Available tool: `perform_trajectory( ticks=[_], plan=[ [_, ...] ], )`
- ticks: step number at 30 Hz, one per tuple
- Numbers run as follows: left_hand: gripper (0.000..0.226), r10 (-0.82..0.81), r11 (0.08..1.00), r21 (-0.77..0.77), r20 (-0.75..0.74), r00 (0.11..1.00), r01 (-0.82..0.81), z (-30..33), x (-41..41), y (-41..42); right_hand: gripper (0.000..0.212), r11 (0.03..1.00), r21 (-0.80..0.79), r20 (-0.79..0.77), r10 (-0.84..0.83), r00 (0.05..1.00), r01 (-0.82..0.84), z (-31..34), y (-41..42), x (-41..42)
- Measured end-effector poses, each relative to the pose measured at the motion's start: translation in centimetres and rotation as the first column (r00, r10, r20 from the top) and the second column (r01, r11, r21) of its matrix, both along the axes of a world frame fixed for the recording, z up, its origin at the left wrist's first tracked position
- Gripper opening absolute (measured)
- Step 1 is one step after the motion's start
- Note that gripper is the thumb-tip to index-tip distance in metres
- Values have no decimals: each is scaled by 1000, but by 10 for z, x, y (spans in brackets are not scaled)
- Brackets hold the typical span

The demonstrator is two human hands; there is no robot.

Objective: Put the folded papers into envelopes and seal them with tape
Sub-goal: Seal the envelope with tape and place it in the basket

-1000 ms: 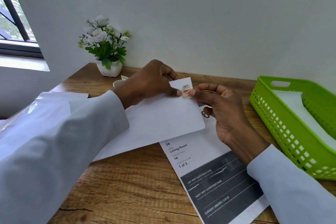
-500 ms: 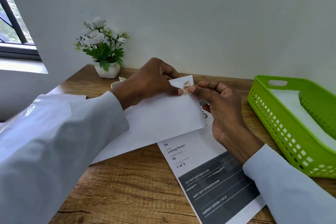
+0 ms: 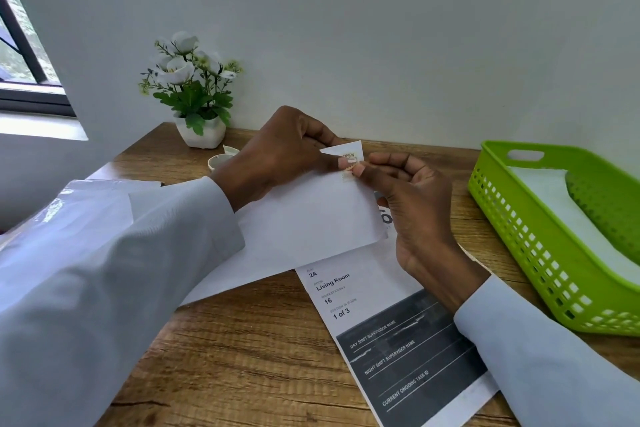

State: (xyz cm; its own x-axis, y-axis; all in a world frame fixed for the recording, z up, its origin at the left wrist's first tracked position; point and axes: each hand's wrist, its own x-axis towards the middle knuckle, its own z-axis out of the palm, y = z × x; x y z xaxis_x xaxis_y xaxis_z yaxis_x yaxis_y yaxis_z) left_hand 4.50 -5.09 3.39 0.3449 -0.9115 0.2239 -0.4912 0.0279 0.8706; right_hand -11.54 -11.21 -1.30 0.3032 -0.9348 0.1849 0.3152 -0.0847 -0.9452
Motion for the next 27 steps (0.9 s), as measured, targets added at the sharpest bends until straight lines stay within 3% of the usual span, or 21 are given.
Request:
perform_trajectory(
  ticks=[5,10,15,18,22,27],
  plan=[
    [22,-21,1000,-19,0,1000,21,0,1,0,27,999,-36,-27,3,1000,-4,1,-2,-2],
    [23,-47,998,-37,36,998,48,0,3,0,14,999,-29,-24,-21,999,21,5,-5,-6],
    [20,-74,995,-59,77,994,78,1,2,-2,29,988,36,-138,157,978,-153,8,-5,-5],
    [18,-88,994,-56,71,994,92,2,0,-4,29,971,64,-115,236,965,-230,9,-5,-6],
    [13,-116,993,-30,32,993,117,1,2,-5,22,979,60,-94,202,975,-197,9,-11,-8],
    [13,-88,995,-32,107,990,92,0,-3,-7,21,979,12,-140,202,969,-202,7,-12,-8]
  ],
)
